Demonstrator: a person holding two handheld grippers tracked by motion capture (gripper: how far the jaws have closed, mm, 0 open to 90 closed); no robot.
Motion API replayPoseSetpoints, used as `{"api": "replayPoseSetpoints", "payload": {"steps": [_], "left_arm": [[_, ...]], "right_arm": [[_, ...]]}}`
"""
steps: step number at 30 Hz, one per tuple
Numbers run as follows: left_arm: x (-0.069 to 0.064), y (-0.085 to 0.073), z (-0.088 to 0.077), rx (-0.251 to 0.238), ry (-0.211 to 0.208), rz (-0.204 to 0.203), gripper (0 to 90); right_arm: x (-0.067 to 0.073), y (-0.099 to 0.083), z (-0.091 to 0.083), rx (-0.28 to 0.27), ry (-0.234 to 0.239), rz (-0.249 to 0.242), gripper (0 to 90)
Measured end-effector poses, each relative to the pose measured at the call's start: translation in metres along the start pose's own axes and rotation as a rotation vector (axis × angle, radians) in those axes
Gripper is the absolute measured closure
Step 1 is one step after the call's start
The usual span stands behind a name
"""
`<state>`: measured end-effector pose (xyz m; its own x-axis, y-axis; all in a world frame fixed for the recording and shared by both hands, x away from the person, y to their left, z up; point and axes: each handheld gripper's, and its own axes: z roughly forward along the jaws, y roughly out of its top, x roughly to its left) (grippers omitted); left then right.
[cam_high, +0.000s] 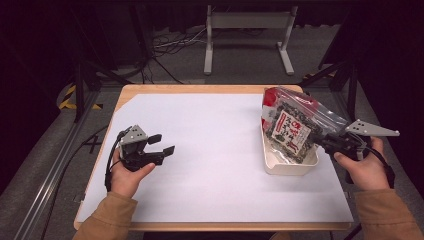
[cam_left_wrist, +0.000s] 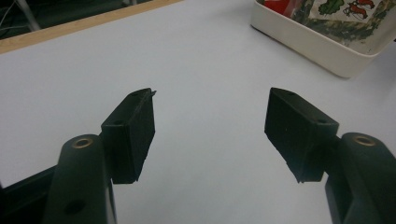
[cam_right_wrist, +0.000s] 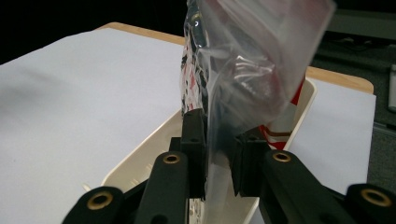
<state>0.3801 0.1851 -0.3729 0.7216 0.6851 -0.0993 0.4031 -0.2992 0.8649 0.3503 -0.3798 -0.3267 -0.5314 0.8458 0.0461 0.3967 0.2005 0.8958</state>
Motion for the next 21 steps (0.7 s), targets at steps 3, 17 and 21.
{"api": "replayPoseSetpoints", "payload": {"steps": [3,17,21], "left_arm": [[0.001,-0.001,0.000,0.001,0.000,-0.010,33.8],[0.002,-0.003,-0.010,-0.015,0.010,-0.012,33.4],[0.002,-0.004,-0.013,-0.020,0.008,-0.013,33.4]], "right_arm": [[0.001,0.001,0.002,-0.026,0.001,0.001,77.0],[0.003,0.006,0.004,-0.138,-0.042,0.029,55.9],[0.010,0.007,-0.004,-0.180,-0.049,0.044,42.8]]}}
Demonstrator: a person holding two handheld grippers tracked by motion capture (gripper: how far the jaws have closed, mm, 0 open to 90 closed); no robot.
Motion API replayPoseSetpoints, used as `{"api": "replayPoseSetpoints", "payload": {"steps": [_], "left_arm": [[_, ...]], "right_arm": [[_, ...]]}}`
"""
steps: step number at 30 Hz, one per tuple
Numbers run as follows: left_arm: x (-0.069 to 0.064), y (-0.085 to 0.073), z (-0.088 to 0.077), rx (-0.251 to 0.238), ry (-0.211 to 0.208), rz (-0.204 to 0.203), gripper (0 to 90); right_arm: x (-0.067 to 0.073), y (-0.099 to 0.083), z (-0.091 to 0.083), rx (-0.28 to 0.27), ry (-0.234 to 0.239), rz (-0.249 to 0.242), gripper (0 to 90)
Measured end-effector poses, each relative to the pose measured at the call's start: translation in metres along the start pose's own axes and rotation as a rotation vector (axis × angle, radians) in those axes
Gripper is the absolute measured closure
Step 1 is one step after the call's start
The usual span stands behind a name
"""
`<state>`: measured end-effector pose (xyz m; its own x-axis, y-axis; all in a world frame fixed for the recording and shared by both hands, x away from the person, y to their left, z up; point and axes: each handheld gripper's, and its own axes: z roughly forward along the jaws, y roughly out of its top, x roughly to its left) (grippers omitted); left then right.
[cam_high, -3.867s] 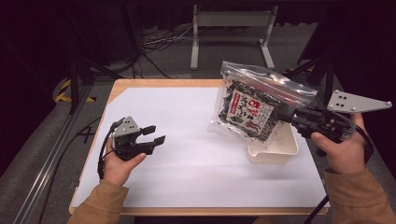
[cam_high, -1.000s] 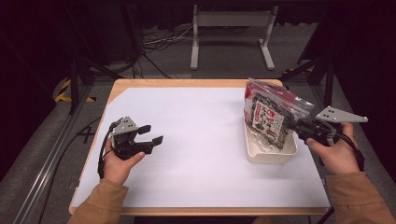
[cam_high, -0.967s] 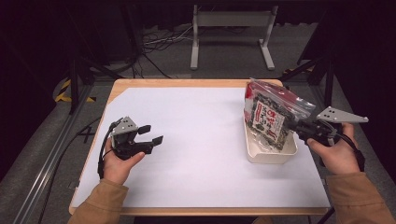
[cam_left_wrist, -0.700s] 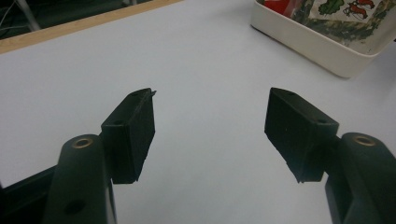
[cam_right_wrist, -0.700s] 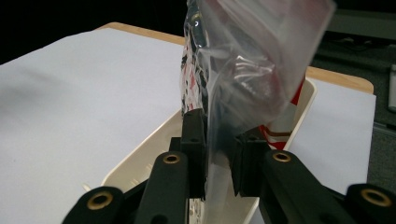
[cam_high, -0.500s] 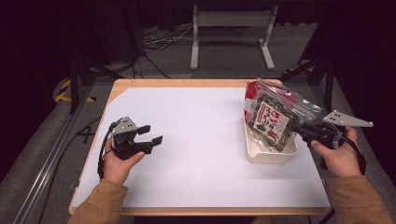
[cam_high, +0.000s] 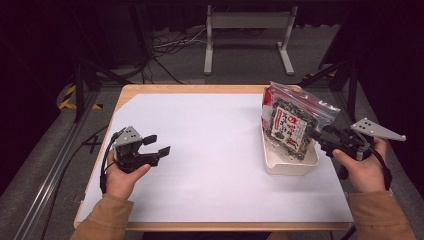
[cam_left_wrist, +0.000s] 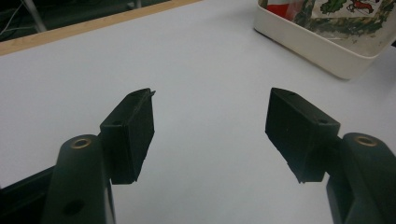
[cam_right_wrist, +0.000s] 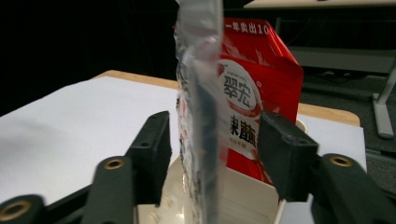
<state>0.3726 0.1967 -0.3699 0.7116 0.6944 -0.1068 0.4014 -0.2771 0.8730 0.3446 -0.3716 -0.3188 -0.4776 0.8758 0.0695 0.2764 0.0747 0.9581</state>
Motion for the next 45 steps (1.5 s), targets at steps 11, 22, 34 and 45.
{"api": "replayPoseSetpoints", "payload": {"steps": [11,22,34,45], "left_arm": [[-0.009,-0.004,-0.021,-0.018,-0.005,0.027,32.6],[-0.012,-0.023,-0.045,-0.050,-0.013,0.033,32.0],[-0.024,-0.032,-0.058,-0.076,-0.036,0.081,31.5],[-0.033,-0.042,-0.062,-0.076,-0.071,0.107,30.9]], "right_arm": [[0.027,-0.004,-0.031,-0.024,-0.069,-0.079,35.6],[0.062,-0.014,-0.044,-0.082,0.031,-0.130,35.1],[0.088,-0.033,-0.005,-0.041,0.202,-0.107,33.6],[0.100,-0.059,0.030,0.022,0.293,-0.088,31.4]]}}
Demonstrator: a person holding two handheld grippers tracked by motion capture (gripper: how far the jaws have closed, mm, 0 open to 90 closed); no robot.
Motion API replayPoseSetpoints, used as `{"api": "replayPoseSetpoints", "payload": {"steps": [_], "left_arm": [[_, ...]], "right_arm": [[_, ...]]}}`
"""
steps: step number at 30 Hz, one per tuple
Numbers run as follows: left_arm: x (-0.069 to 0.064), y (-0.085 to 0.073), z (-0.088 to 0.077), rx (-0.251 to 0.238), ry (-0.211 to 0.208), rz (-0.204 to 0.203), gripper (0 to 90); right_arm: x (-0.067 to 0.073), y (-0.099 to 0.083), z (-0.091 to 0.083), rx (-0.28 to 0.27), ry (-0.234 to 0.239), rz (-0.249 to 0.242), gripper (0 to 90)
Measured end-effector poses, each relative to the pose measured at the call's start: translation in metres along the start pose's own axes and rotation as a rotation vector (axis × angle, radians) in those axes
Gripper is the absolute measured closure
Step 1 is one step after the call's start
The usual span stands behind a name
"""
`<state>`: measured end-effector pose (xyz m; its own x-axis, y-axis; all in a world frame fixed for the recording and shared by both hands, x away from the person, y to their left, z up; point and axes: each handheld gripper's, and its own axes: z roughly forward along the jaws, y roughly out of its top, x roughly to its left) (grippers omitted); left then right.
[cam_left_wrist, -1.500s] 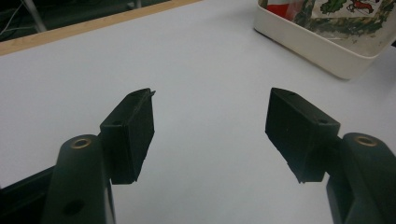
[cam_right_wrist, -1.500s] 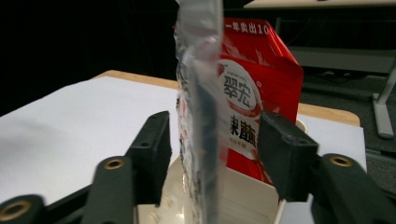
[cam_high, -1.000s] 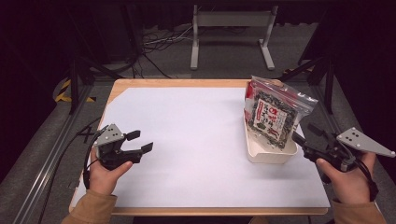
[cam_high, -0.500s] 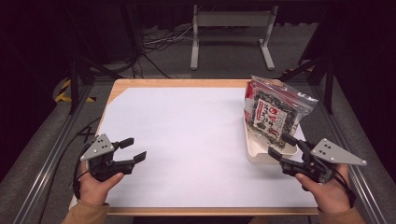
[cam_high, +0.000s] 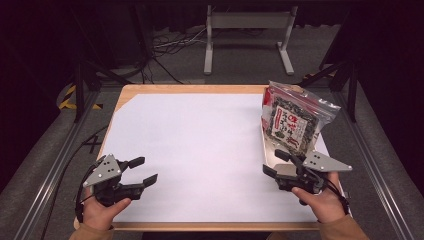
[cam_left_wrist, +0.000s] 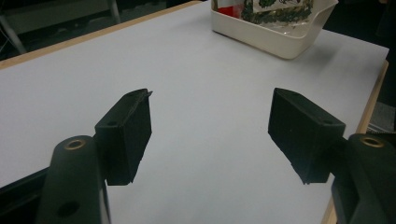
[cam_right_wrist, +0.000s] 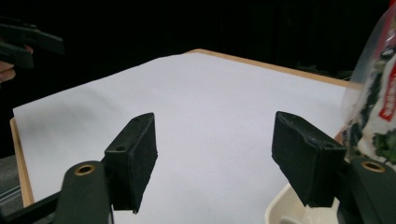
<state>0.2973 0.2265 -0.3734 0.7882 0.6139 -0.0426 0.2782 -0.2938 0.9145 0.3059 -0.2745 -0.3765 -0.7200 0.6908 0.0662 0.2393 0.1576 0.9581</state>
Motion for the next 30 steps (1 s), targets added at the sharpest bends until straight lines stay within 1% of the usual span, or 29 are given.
{"api": "replayPoseSetpoints", "payload": {"steps": [3,6,8,12,14,17,18,20,21,22,24,28,30], "left_arm": [[0.001,-0.001,0.000,0.003,0.001,-0.003,30.9],[0.002,-0.003,0.001,0.004,-0.007,0.003,30.8],[0.002,-0.004,0.002,0.006,-0.007,0.007,30.8],[0.002,-0.006,0.004,0.021,0.010,0.036,30.5],[0.002,-0.007,0.005,0.020,0.005,0.033,30.6],[0.003,-0.008,0.006,0.020,0.004,0.028,30.5],[0.005,-0.011,0.008,0.020,-0.003,0.011,30.5],[0.007,-0.012,0.009,0.018,-0.011,-0.011,30.5],[0.007,-0.012,0.009,0.018,-0.011,-0.011,30.6],[0.008,-0.013,0.010,0.013,-0.019,-0.027,30.6],[0.008,-0.014,0.011,0.012,-0.029,-0.042,30.6],[0.008,-0.015,0.013,0.026,-0.028,-0.037,30.9],[0.008,-0.016,0.014,0.031,-0.029,-0.048,31.0]], "right_arm": [[0.000,-0.007,0.009,0.020,0.008,-0.003,30.9],[0.000,-0.012,0.016,0.049,-0.006,-0.035,29.9],[0.000,-0.015,0.020,0.061,-0.005,-0.045,29.6],[0.002,-0.021,0.026,0.102,0.000,-0.069,28.8],[0.003,-0.023,0.029,0.108,0.001,-0.071,28.4],[0.003,-0.025,0.030,0.104,0.001,-0.071,28.2],[0.003,-0.026,0.030,0.103,0.001,-0.072,28.1],[0.003,-0.026,0.030,0.102,-0.001,-0.078,27.6],[0.003,-0.026,0.030,0.102,-0.001,-0.078,27.6],[0.004,-0.027,0.030,0.096,-0.003,-0.083,27.3],[0.004,-0.027,0.030,0.091,-0.002,-0.084,27.2],[0.004,-0.028,0.031,0.079,0.000,-0.078,28.5],[0.004,-0.028,0.031,0.079,0.012,-0.076,29.6]]}}
